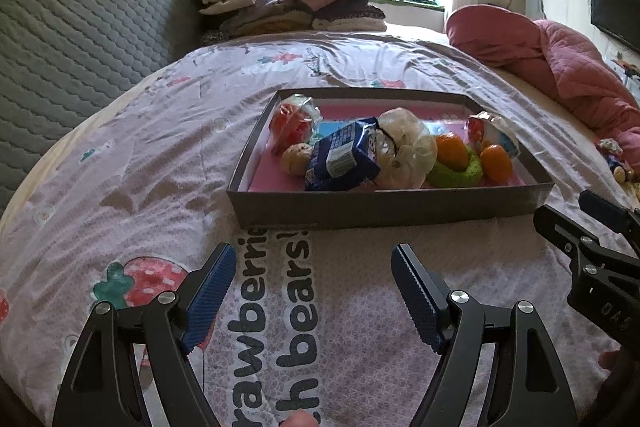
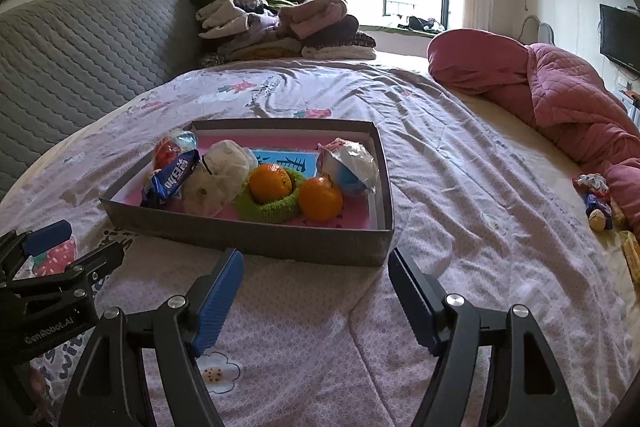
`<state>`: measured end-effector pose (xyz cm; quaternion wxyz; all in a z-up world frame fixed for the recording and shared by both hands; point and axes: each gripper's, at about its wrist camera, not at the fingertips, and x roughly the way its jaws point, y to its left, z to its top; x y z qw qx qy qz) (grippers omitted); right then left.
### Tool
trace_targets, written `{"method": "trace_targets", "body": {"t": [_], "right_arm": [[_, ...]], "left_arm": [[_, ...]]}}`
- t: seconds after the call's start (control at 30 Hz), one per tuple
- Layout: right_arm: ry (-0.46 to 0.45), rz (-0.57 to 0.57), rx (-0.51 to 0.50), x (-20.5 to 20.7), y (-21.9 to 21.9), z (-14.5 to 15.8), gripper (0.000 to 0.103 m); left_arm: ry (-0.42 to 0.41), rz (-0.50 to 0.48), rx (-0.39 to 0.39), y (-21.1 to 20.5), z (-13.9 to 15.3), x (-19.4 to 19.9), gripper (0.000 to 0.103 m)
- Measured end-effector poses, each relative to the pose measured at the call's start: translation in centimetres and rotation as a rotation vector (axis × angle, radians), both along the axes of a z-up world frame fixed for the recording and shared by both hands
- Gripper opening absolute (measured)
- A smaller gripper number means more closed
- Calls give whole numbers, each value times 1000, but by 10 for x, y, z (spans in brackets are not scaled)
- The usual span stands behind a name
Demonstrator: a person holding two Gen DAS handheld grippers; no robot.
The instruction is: Organize objects
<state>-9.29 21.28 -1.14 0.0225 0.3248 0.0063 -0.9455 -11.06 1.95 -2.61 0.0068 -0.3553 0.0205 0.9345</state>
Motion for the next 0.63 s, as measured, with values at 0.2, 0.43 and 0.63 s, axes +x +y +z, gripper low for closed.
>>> {"method": "trace_targets", "body": {"t": [0.2, 0.43, 0.63], "right_arm": [[-19, -2, 2, -2, -1, -7, 74], [-31, 1, -6, -5, -1, -11, 74], [-39, -1, -11, -7, -1, -12, 74]], "left_arm": [[-22, 13, 8, -4, -8, -4, 81], [-38, 20, 9, -6, -15, -7, 81], [-32, -5, 11, -4, -17, -5, 81]]}}
